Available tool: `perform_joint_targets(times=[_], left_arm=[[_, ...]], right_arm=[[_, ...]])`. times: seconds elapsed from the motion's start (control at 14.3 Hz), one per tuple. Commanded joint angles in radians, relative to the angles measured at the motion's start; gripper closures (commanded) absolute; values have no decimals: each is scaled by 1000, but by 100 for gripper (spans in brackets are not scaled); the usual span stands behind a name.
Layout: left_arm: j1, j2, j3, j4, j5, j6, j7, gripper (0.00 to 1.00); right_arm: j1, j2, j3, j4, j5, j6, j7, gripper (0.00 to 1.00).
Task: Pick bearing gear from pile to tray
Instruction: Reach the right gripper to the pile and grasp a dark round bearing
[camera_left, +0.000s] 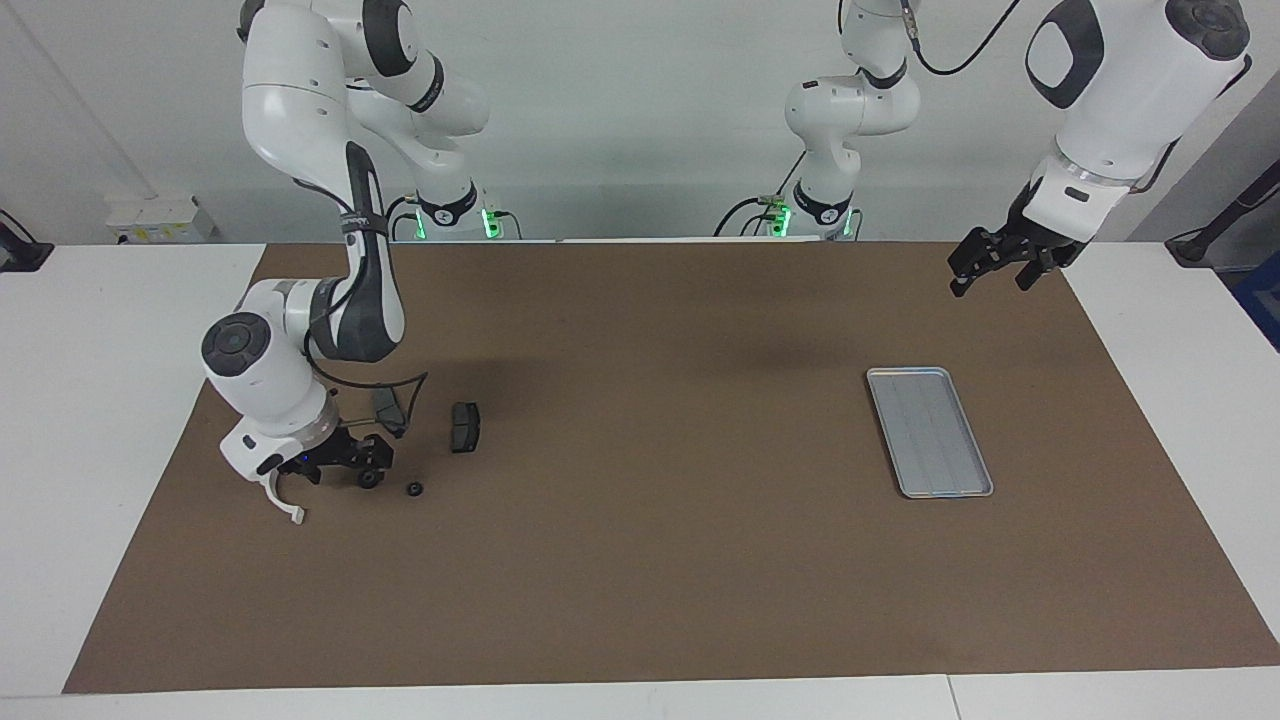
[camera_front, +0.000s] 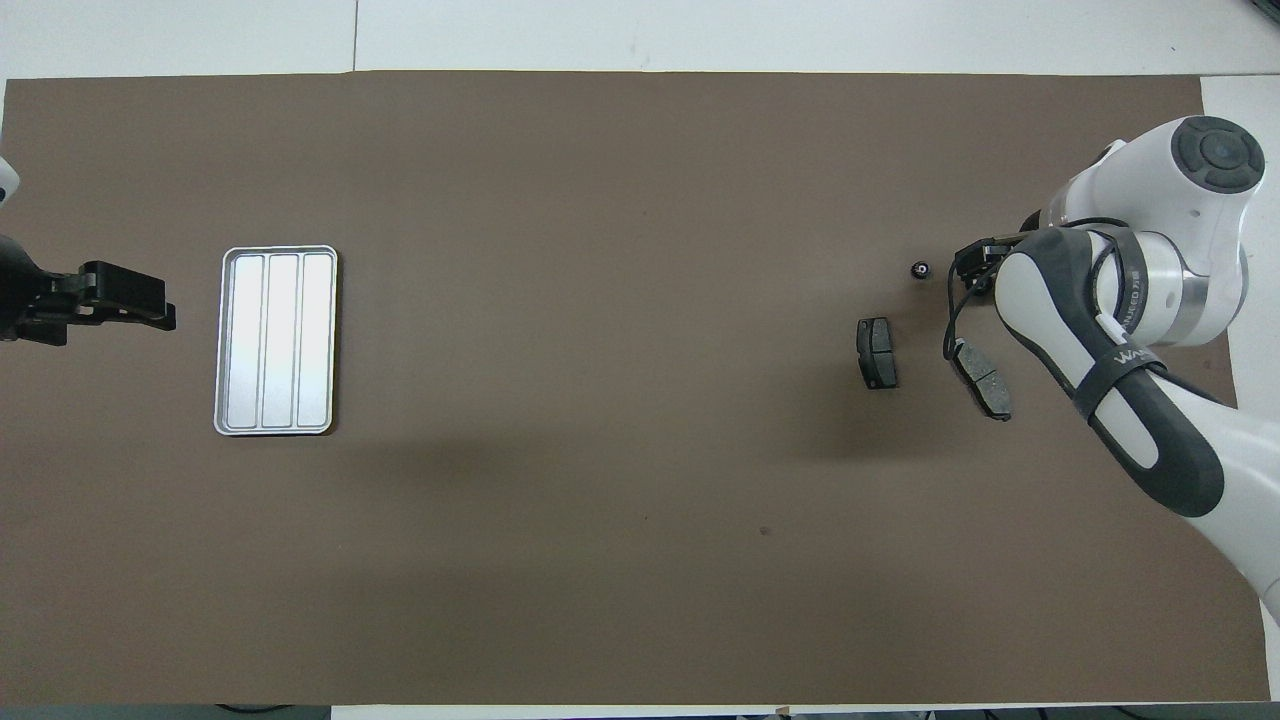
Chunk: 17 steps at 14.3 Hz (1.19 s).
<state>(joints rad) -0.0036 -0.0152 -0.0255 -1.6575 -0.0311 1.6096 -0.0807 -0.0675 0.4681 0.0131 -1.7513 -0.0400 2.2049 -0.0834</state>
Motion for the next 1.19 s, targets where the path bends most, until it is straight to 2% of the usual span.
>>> perform_joint_targets(times=[0.0, 1.12], left_arm=[[10, -20, -4, -25, -13, 0, -1, 0], [10, -32, -2, -54, -7, 19, -4, 0]], right_arm=[[15, -5, 5, -19, 9, 21, -13, 0], [0, -11, 4, -70, 9, 35, -53, 2]])
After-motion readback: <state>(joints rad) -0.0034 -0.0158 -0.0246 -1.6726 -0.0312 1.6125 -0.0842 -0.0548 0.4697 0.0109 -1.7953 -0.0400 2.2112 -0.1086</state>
